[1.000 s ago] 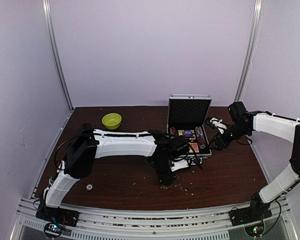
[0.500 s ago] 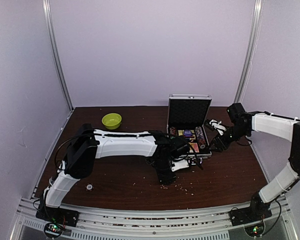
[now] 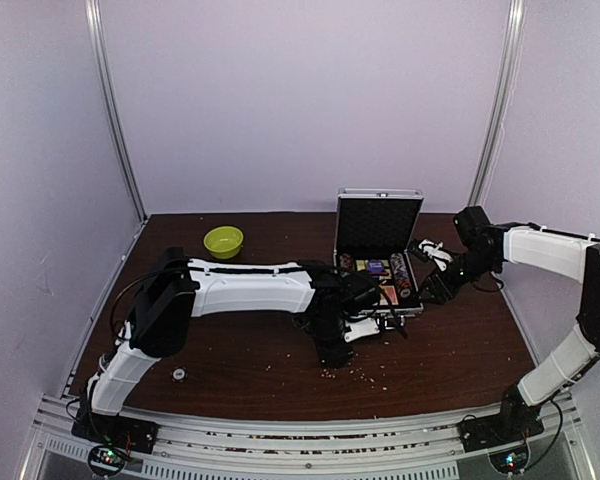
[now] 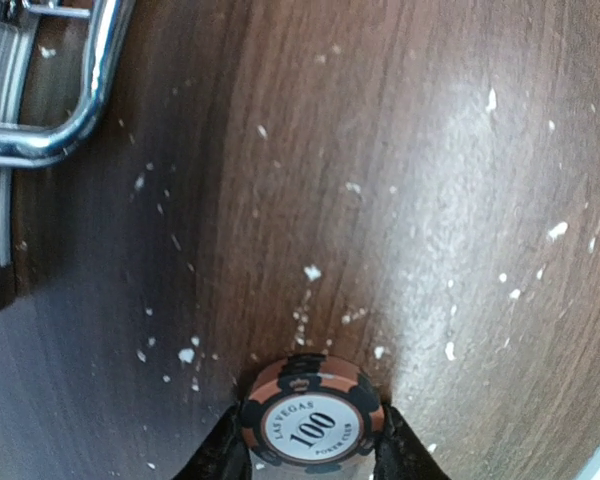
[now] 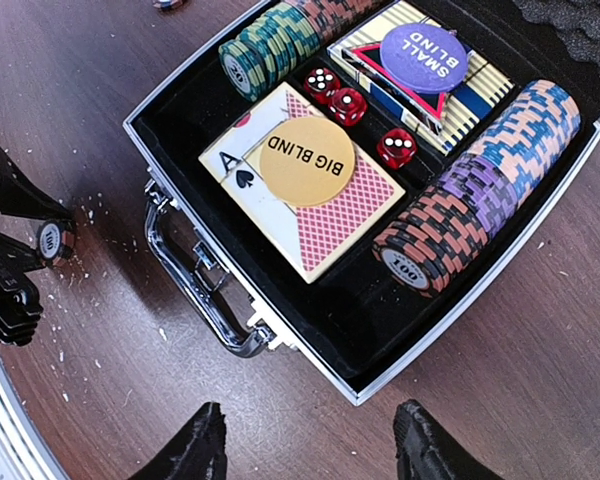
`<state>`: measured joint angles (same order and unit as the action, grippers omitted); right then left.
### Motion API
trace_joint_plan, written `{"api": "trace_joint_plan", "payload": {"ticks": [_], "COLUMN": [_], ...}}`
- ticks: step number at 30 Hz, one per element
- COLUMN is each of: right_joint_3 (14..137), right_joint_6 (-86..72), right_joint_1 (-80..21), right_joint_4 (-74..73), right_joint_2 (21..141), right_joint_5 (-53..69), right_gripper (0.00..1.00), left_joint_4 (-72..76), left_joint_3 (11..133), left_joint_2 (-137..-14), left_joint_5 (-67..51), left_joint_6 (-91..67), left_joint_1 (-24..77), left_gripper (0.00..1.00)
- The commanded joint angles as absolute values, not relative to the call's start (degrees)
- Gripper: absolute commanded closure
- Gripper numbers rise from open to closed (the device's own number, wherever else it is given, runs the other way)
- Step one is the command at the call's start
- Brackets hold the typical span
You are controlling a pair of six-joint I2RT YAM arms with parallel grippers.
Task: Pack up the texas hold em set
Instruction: Pick up the poker chip from the pile of poker chips, then place the poker chip in the poker chips pile.
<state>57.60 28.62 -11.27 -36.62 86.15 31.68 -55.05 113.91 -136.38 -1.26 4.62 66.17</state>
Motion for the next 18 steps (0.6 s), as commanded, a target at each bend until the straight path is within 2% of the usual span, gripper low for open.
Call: {"api": "trace_joint_plan", "payload": {"ticks": [1, 12, 18], "right_joint_3": [58.63, 59.06, 58.97], "right_joint_6": [27.35, 24.60, 23.83], "right_joint_1": [-10.25, -5.15, -3.47], "right_joint_4": [-35.09, -32.97, -32.67], "right_joint_2": [84.05, 81.73, 81.21], "right_joint_5": [30.34, 29.53, 29.53], "right_gripper": [0.42, 0.42, 0.42], "left_joint_4": [-48.58, -35.49, -23.54], "left_joint_3": [115.00, 129.11, 131.51], "left_joint_2": [-134.94, -139.86, -142.58], "left_joint_5": [-0.36, 2.74, 5.90], "left_joint_6": [4.83, 7.42, 10.10], "left_joint_1": [66.29, 66.27, 66.27], "left_gripper": [0.68, 0.68, 0.64]}}
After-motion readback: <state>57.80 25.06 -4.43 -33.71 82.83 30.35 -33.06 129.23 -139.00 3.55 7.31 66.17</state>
